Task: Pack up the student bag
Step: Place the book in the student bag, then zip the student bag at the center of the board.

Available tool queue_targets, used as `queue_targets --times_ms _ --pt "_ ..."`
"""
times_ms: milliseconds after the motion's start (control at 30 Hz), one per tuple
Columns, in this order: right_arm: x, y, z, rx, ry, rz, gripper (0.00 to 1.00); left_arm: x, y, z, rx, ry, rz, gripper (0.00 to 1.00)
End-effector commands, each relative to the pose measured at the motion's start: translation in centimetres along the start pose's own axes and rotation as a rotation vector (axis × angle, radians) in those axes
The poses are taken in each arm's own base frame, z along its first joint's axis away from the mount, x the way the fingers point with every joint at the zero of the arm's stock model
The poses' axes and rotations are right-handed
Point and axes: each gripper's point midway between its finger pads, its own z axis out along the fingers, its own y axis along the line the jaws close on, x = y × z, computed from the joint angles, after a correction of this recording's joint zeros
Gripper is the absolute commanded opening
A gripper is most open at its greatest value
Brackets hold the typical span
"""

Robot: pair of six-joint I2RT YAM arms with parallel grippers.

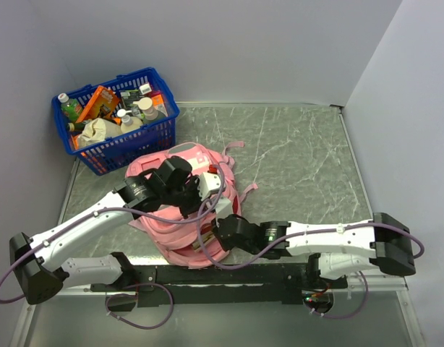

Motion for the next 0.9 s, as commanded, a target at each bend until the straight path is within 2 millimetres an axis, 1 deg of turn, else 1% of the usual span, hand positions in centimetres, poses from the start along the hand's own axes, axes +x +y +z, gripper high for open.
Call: queue_targets --times_ms 0,67,167,200,233,300,333,367,400,433,467,500,533,567,600,633,667,700,733,767,800,833,867 --pt "-4.0 0.2 1.9 0.008 -0.156 0.017 0.00 -0.5 -0.7 0.0 0.064 0.018 -0.018 0.01" --pt "-4.5 -0.1 2.5 0.027 -0.180 0.025 0.00 -1.4 -1.6 -0.4 0.111 -0.005 -0.016 0.01" --pt "-5.4 -1.8 3.2 0.089 -0.228 0.067 0.00 -2.8 -2.6 -1.0 0.169 -0.041 -0.021 0.01" --pt "-5.7 -2.1 3.3 0.095 -0.236 0.078 0.00 -3.2 -2.7 -1.2 0.177 -0.053 -0.022 0.01" --pt "-6.2 -2.8 3.3 0.119 -0.254 0.093 0.00 -3.6 -2.9 -1.3 0.193 -0.065 -0.022 0.01" --pt "-6.7 -3.7 3.0 0.148 -0.270 0.105 0.00 -4.6 -3.1 -1.4 0.205 -0.079 -0.039 0.01" --pt "-7.2 -4.0 2.2 0.155 -0.289 0.116 0.00 -5.1 -3.0 -1.4 0.204 -0.092 -0.044 0.01" --pt "-6.8 -5.2 1.9 0.198 -0.279 0.118 0.00 -5.4 -2.9 -1.2 0.207 -0.090 -0.061 0.01" --pt "-6.7 -5.9 1.3 0.219 -0.281 0.140 0.00 -6.3 -2.7 -1.4 0.202 -0.111 -0.058 0.01" --pt "-7.4 -6.5 0.0 0.225 -0.312 0.171 0.00 -6.8 -2.7 -1.4 0.202 -0.118 -0.059 0.01" --pt "-5.8 -8.2 -0.5 0.283 -0.267 0.163 0.00 -7.3 -2.7 -1.1 0.216 -0.121 -0.069 0.01" --pt "-5.5 -8.6 -1.1 0.289 -0.269 0.182 0.00 -8.4 -2.6 -1.4 0.217 -0.144 -0.062 0.01" --pt "-5.9 -9.0 -2.4 0.285 -0.294 0.200 0.00 -8.9 -2.5 -1.4 0.221 -0.153 -0.063 0.02" --pt "-4.8 -9.5 -2.9 0.294 -0.267 0.187 0.00 -9.2 -2.5 -0.8 0.236 -0.146 -0.071 0.04" --pt "-4.4 -9.6 -3.5 0.290 -0.261 0.205 0.03 -10.3 -2.4 -1.1 0.234 -0.165 -0.058 0.06" --pt "-4.7 -9.4 -4.6 0.262 -0.279 0.227 0.06 -10.6 -2.3 -0.9 0.235 -0.163 -0.052 0.11" --pt "-4.3 -9.3 -5.0 0.247 -0.274 0.232 0.10 -10.5 -2.0 -0.2 0.235 -0.145 -0.037 0.14" --pt "-3.5 -8.4 -5.6 0.219 -0.257 0.236 0.15 -10.8 -1.8 -0.4 0.226 -0.134 -0.030 0.27" --pt "-3.6 -7.9 -6.3 0.187 -0.275 0.245 0.18 -10.7 -1.6 -0.1 0.219 -0.119 -0.029 0.39" --pt "-3.3 -7.4 -6.6 0.171 -0.269 0.243 0.25 -10.3 -1.5 0.2 0.222 -0.098 -0.009 0.52" --pt "-2.6 -6.3 -6.9 0.141 -0.246 0.233 0.25 -9.5 -1.3 0.2 0.215 -0.067 -0.008 0.67" --pt "-2.0 -5.8 -6.8 0.140 -0.221 0.223 0.25 -9.1 -1.1 0.2 0.209 -0.053 -0.001 0.69" --pt "-2.1 -4.9 -7.1 0.121 -0.211 0.221 0.23 -8.9 -1.0 -0.2 0.200 -0.054 0.028 0.70"
